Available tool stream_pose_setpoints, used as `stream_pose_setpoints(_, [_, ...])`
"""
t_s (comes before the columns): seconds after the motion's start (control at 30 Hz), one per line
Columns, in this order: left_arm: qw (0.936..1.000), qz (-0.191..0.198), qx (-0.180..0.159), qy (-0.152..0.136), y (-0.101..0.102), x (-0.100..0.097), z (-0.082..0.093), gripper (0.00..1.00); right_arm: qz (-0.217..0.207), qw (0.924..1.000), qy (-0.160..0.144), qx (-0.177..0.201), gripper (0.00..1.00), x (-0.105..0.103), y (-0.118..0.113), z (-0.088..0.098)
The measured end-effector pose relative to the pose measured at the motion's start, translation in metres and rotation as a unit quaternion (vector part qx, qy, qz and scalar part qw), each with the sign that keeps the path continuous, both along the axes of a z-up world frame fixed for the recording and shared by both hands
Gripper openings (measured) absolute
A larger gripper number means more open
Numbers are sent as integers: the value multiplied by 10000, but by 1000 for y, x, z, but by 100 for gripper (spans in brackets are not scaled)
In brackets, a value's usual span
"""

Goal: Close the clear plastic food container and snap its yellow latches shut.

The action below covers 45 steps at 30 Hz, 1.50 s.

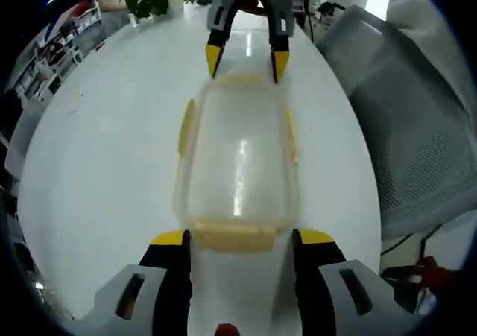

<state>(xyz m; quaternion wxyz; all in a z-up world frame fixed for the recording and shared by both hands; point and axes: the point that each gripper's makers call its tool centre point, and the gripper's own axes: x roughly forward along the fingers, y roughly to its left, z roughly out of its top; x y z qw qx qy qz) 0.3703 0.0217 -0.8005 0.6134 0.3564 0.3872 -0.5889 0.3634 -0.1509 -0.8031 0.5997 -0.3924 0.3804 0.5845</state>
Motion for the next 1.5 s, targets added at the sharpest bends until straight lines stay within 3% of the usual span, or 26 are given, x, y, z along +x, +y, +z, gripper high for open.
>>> stream_pose_setpoints(0.17, [9998, -161, 10, -69, -1, -1, 0, 47, 158, 9998, 155, 20, 47, -4, 7, -1])
stream_pose_setpoints(0.33, [9996, -231, 67, -115, -2, -1, -1, 45, 207, 9997, 114, 52, 39, 0, 10, -1])
stream_pose_setpoints(0.5, [9996, -234, 40, -135, -2, -1, -1, 44, 206, 9997, 125, 85, 38, 0, 9, -1])
stream_pose_setpoints(0.67, [9995, -266, 46, -141, -2, -1, -1, 44, 145, 9997, 102, -171, 38, 0, 11, -2])
stream_pose_setpoints(0.8, [9998, -154, -33, -97, -3, -2, -1, 47, 96, 9997, 105, -177, 38, 0, 9, -2])
stream_pose_setpoints(0.9, [9990, 291, -304, -127, -10, 3, -1, 55, -116, 9997, 121, -149, 38, 0, 9, -1])
stream_pose_setpoints(1.07, [9999, 19, -81, -144, -8, -1, 0, 52, -54, 9999, 113, -15, 37, -1, 7, -1])
stream_pose_setpoints(1.13, [9984, -535, 133, -138, -1, -4, 1, 37, 130, 9998, 111, -106, 37, -4, 5, -1])
stream_pose_setpoints(1.17, [9991, -322, 260, 64, 5, -9, -3, 37, 184, 9997, 111, -117, 37, -6, 4, -2])
stream_pose_setpoints(1.2, [9991, -382, 143, -72, 0, -5, -5, 37, 100, 9998, 117, -106, 37, -6, 7, -3])
stream_pose_setpoints(1.5, [9991, -343, 217, -126, -4, -2, -4, 36, 100, 9998, 86, -148, 37, -7, 8, -4])
